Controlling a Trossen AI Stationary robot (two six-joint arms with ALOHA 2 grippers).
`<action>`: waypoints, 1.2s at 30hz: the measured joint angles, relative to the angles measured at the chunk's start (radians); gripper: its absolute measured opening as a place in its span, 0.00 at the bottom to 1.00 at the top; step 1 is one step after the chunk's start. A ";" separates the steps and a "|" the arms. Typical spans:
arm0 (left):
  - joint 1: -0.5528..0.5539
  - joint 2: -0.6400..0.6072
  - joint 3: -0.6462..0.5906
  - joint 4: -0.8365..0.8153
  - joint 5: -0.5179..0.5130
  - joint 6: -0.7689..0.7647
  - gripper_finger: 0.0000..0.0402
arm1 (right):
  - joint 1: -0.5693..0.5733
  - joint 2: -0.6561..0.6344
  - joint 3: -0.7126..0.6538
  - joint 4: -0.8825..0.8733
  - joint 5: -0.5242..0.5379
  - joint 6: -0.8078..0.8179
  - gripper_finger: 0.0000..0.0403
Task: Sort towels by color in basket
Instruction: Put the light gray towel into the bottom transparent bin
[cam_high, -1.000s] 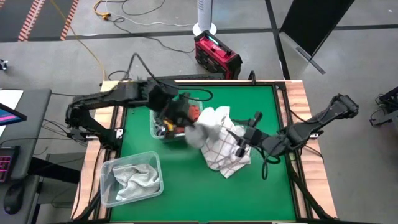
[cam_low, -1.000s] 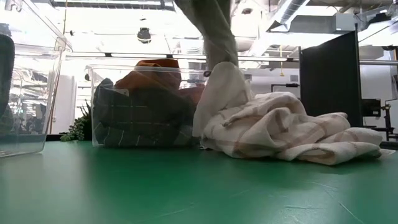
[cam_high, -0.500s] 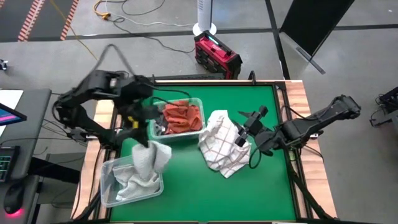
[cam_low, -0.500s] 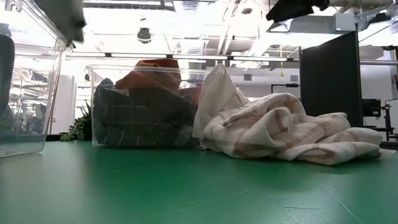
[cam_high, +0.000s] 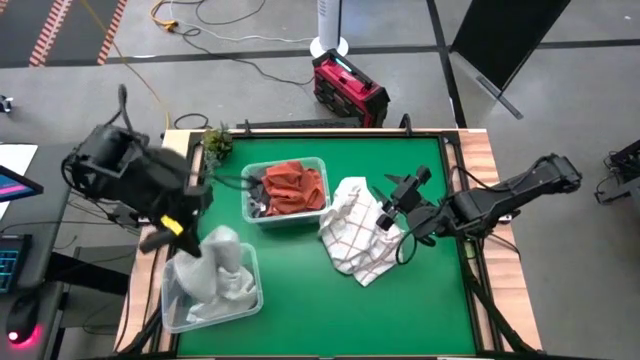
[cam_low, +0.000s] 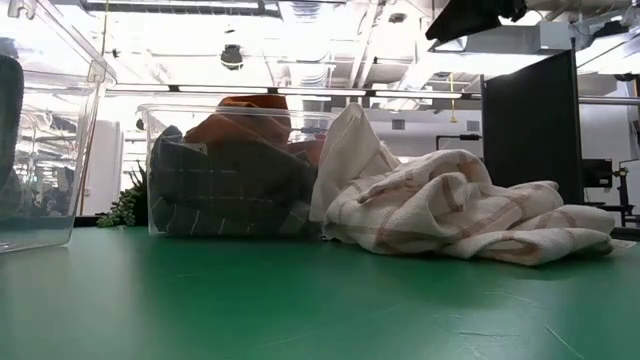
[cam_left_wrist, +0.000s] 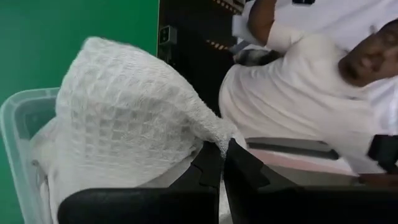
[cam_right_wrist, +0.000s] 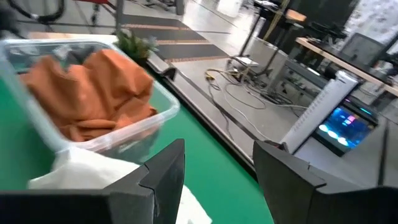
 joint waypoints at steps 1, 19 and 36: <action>-0.037 0.009 0.000 0.010 -0.028 -0.008 0.00 | -0.011 0.000 0.000 0.002 0.000 -0.005 0.54; -0.249 0.013 -0.394 -0.052 -0.288 0.072 0.00 | -0.046 0.000 0.000 0.113 -0.012 -0.104 0.54; -0.255 0.114 -0.877 -0.048 -0.280 0.220 0.00 | -0.046 0.001 0.000 0.143 -0.061 -0.058 0.54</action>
